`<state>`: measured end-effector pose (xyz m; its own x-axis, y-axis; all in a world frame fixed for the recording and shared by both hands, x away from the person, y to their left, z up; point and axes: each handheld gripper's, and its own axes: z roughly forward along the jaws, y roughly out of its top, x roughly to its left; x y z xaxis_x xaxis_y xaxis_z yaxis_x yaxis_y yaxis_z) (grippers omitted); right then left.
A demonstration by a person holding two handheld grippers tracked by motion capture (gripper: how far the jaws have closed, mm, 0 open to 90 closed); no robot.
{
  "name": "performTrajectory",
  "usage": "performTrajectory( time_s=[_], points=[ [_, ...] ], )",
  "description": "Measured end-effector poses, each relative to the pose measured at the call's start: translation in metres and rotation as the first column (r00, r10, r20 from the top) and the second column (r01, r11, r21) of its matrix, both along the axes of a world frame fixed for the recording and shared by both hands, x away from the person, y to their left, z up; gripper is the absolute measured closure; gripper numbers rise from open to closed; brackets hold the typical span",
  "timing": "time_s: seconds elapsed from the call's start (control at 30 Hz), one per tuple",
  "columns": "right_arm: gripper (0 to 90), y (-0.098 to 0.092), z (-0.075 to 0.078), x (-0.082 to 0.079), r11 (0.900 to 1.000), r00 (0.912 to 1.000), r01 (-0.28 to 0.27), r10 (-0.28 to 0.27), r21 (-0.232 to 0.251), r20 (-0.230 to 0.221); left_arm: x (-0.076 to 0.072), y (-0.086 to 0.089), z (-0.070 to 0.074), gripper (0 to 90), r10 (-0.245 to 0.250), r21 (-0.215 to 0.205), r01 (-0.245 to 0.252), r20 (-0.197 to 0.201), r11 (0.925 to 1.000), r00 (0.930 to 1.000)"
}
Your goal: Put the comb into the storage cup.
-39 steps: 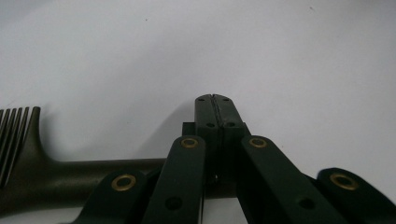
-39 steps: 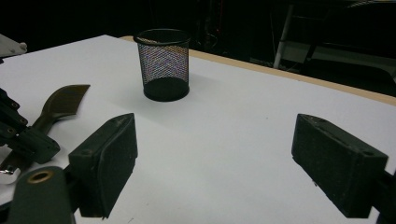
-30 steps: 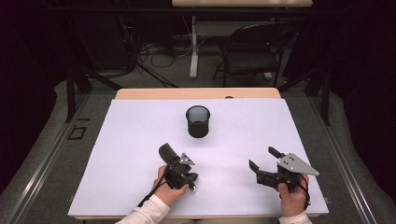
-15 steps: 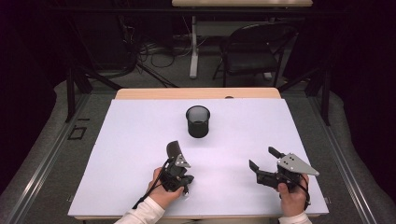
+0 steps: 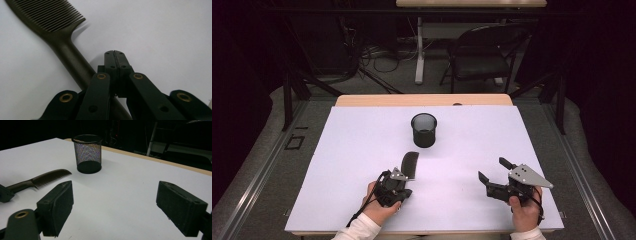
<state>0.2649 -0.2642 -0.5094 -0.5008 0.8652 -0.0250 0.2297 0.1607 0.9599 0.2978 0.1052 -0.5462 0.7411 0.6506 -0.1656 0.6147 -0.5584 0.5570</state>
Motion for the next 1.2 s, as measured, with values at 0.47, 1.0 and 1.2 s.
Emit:
performTrajectory(
  time_s=[0.47,1.0,1.2],
  points=[
    [14.4,0.0,0.0,0.0,1.0,1.0,-0.001,0.001,-0.003,0.0,-0.001,0.013,0.001,90.0,0.016,0.01,-0.016,-0.001,0.9998,0.9999],
    [14.4,0.001,0.0,0.0,1.0,1.0,0.0,0.0,0.002,-0.004,0.0,0.021,0.001,90.0,0.03,0.02,-0.03,0.003,0.9994,0.9995],
    [14.4,0.0,0.0,0.0,1.0,1.0,0.001,-0.001,-0.002,0.0,0.0,0.023,0.001,90.0,0.039,0.012,-0.039,0.002,0.9992,0.9992]
  ],
)
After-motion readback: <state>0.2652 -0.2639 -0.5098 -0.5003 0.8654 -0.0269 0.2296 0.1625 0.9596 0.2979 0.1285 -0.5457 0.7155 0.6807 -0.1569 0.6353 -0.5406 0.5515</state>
